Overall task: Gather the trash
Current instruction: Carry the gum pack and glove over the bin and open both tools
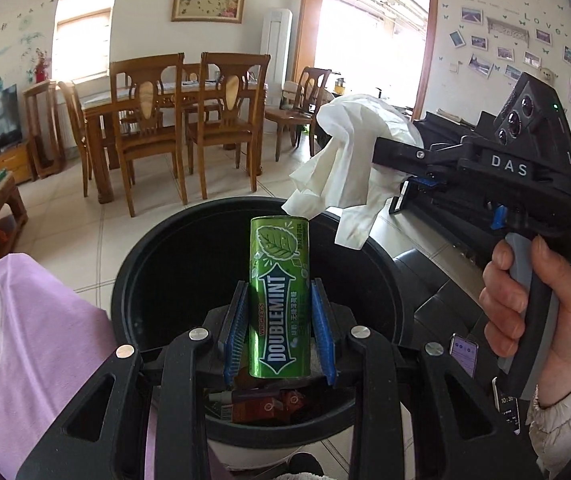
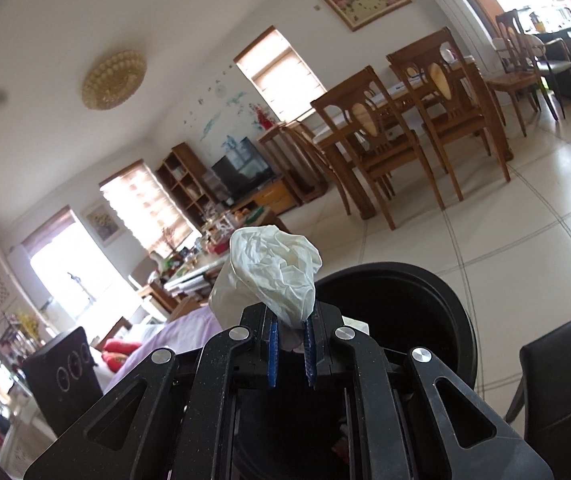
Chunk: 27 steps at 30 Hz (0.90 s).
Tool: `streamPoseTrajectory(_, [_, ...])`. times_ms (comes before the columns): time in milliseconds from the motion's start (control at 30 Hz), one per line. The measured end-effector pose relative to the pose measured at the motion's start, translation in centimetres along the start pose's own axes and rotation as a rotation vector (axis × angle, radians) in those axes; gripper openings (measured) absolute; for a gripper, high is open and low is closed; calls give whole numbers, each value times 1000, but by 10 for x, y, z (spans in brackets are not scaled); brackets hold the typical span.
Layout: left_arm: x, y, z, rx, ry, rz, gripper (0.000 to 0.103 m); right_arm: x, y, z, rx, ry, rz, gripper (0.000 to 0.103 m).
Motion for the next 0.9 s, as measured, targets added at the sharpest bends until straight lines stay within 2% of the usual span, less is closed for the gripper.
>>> streamPoseTrajectory(100, [1,2,8,0,-12,5,31,-3,8,5,7,-6,16,11])
streamPoseTrajectory(300, [-2,4,20,20,-31,3,31,-18,-10,31,18,-27,23,11])
streamPoseTrajectory(600, [-7,16,23,17,-49,-9,31,-20,-22,60,7,-44,23,11])
streamPoseTrajectory(900, [-7,10,21,6,-53,-30,31,-31,-21,75,-12,-66,22,11])
Point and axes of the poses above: each gripper's, at about its wrist camera, not at the fingertips, and z roughly the way its jaws point, y to its right, x to its top, the point moved 8 cm from there along z, roughly the way its jaws point, and after that the axes turned 4 degrees about y, right-handed, at the moved point
